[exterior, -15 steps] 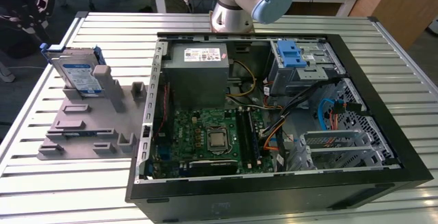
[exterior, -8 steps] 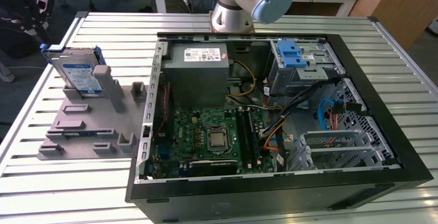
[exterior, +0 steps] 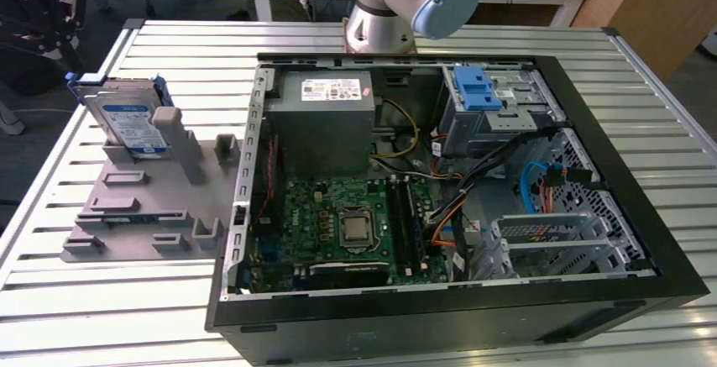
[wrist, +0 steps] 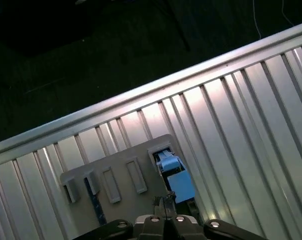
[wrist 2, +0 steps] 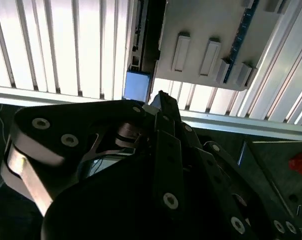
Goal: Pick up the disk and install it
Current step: 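Pick up the disk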
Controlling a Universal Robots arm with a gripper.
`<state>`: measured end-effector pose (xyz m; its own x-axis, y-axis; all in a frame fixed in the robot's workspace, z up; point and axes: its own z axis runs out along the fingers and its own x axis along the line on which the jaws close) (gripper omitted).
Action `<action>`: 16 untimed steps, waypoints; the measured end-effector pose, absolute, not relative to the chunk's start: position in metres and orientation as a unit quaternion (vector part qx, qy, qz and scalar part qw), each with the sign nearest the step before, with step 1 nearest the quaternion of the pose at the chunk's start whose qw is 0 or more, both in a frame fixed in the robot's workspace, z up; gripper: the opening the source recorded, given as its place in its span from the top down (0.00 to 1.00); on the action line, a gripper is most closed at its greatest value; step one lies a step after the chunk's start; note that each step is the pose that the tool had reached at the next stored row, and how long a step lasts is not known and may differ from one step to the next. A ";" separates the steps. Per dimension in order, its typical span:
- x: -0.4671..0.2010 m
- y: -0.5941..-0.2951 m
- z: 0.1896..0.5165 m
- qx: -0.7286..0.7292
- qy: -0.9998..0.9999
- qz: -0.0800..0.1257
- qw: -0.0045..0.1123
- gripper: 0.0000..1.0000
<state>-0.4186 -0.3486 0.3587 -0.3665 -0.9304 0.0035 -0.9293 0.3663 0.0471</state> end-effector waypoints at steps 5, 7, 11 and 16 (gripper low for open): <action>-0.419 -0.348 0.356 0.586 -0.810 -0.014 0.009 0.89; -0.419 -0.347 0.355 0.594 -0.805 -0.013 0.008 0.89; -0.419 -0.342 0.353 0.604 -0.797 -0.013 0.008 0.71; -0.419 -0.340 0.348 0.629 -0.778 -0.012 0.008 0.53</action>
